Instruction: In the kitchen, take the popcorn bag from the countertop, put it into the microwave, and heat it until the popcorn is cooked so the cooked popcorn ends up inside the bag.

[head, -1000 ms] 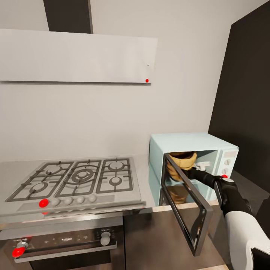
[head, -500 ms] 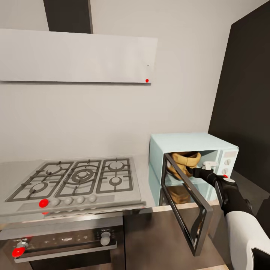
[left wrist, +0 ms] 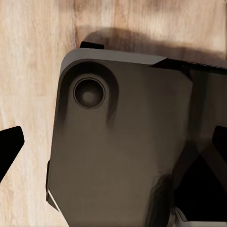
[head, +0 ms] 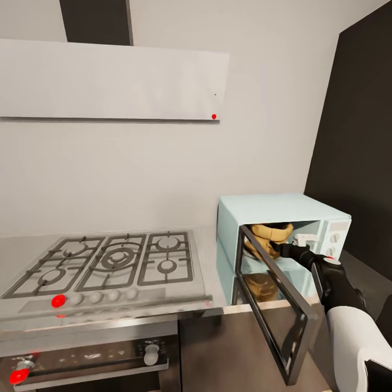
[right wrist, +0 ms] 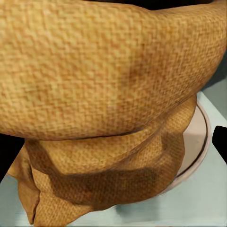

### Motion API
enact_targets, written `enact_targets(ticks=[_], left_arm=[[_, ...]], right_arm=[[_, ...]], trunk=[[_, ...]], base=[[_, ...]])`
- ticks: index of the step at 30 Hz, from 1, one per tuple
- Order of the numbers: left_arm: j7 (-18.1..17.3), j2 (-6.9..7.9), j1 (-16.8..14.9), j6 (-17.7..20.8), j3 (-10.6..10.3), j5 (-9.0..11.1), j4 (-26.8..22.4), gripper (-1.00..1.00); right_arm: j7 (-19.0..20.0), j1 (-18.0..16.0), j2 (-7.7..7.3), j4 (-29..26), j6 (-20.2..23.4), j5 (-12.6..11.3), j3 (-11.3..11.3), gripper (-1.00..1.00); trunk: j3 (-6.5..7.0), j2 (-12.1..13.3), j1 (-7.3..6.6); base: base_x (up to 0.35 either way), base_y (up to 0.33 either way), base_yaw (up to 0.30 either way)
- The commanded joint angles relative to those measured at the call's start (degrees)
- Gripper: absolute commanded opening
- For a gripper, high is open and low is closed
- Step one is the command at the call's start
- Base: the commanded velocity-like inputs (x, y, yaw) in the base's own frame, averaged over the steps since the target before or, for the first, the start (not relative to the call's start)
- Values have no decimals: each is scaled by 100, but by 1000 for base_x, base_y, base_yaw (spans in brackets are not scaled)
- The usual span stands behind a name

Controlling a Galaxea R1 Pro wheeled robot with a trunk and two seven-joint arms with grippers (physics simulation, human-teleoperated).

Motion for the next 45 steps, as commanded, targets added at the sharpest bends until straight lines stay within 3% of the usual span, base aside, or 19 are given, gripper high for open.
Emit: enact_targets(ticks=[1, 19, 45], left_arm=[[-1, -2, -2, -12, 13, 40, 0, 100], [-2, -2, -2, -26, 13, 34, -8, 100], [16, -3, -2, -29, 18, 41, 0, 100]], right_arm=[[44, -5, 4, -9, 21, 47, -23, 100], [47, -5, -4, -9, 21, 47, -26, 100], [102, -5, -67, -13, 47, 124, -23, 100]], trunk=[[-7, -4, 2], [-7, -4, 2], [-7, -4, 2]], base=[[72, 0, 0], [34, 0, 0], [-319, 0, 0]])
